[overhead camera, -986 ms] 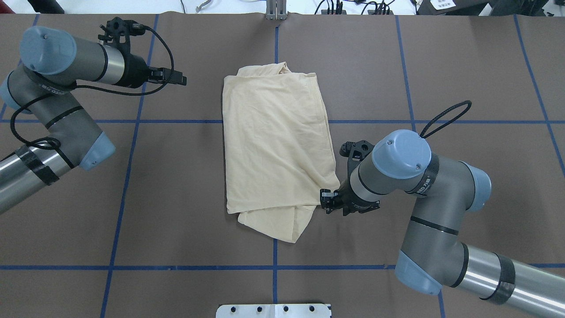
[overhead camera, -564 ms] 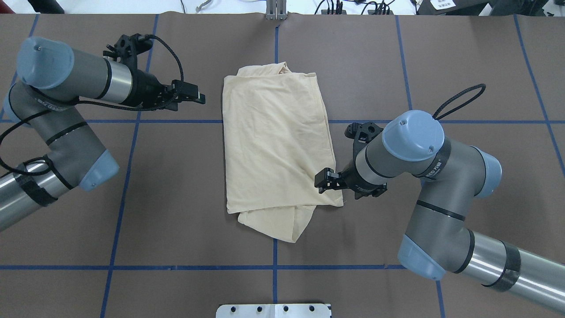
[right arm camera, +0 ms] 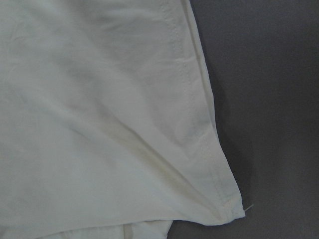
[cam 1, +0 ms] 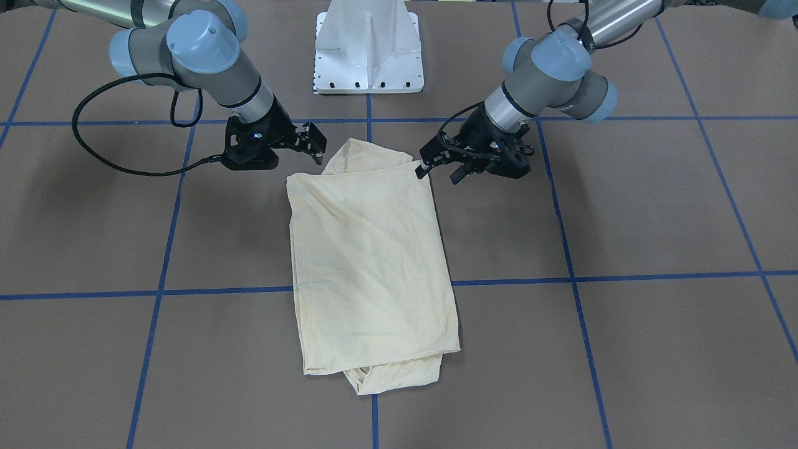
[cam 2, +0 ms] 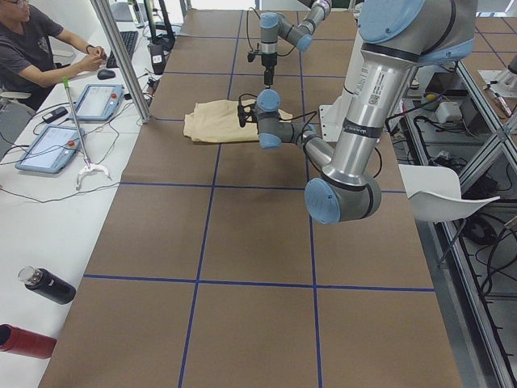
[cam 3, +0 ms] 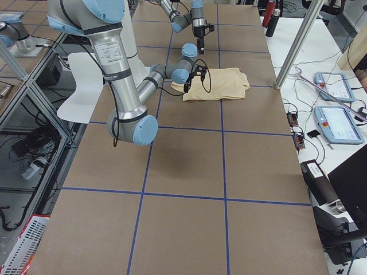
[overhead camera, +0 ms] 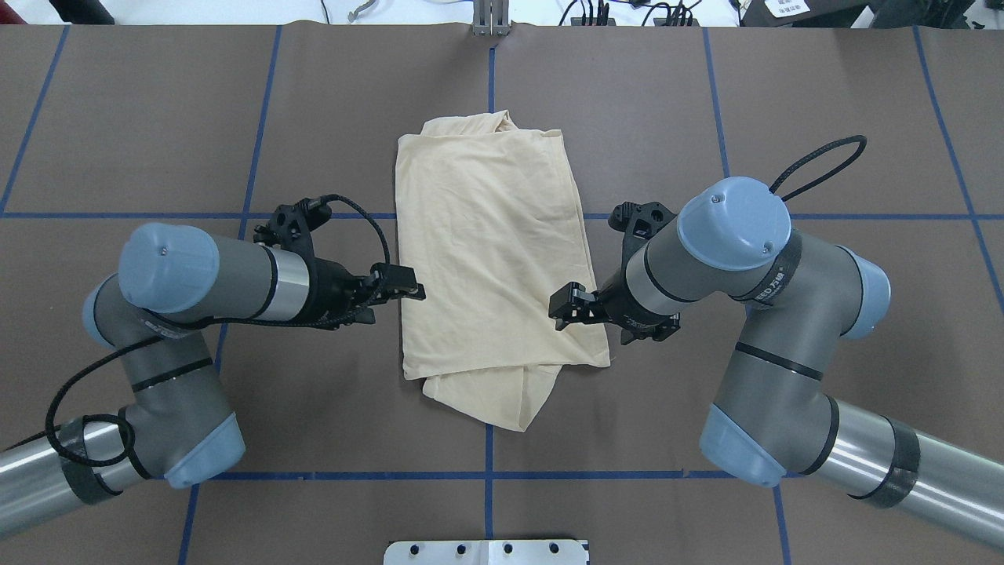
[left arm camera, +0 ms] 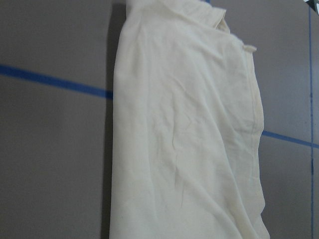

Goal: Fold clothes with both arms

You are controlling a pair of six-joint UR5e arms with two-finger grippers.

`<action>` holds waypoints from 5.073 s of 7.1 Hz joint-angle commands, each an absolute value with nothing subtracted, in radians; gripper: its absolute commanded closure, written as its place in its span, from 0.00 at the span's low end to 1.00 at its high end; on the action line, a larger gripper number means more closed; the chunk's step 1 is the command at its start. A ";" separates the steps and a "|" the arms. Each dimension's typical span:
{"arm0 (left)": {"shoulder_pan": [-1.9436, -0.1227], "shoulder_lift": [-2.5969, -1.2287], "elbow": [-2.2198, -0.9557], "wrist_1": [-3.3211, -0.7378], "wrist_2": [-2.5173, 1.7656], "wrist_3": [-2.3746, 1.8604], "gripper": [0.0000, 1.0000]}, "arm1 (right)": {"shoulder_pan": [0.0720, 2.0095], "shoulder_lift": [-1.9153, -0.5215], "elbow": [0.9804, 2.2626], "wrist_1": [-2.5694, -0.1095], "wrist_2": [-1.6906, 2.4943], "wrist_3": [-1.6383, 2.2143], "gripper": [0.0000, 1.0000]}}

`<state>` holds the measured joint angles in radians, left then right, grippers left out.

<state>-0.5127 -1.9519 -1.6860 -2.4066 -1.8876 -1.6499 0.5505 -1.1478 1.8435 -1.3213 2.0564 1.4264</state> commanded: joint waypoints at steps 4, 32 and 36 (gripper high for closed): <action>-0.399 -1.965 -1.678 -2.313 -1.827 -1.697 0.09 | 0.551 -1.134 1.844 -1.321 2.045 1.468 0.00; -0.391 -1.993 -1.660 -2.254 -1.821 -1.683 1.00 | 0.594 -1.138 1.845 -1.322 2.056 1.466 0.00; -0.397 -1.997 -1.669 -2.246 -1.815 -1.681 1.00 | 0.458 -1.121 1.839 -1.386 1.855 1.676 0.00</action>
<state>-0.3955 -1.9969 -1.6674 -2.2463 -1.8146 -1.6812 0.5214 -1.1323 1.8442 -1.3469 1.9527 1.6197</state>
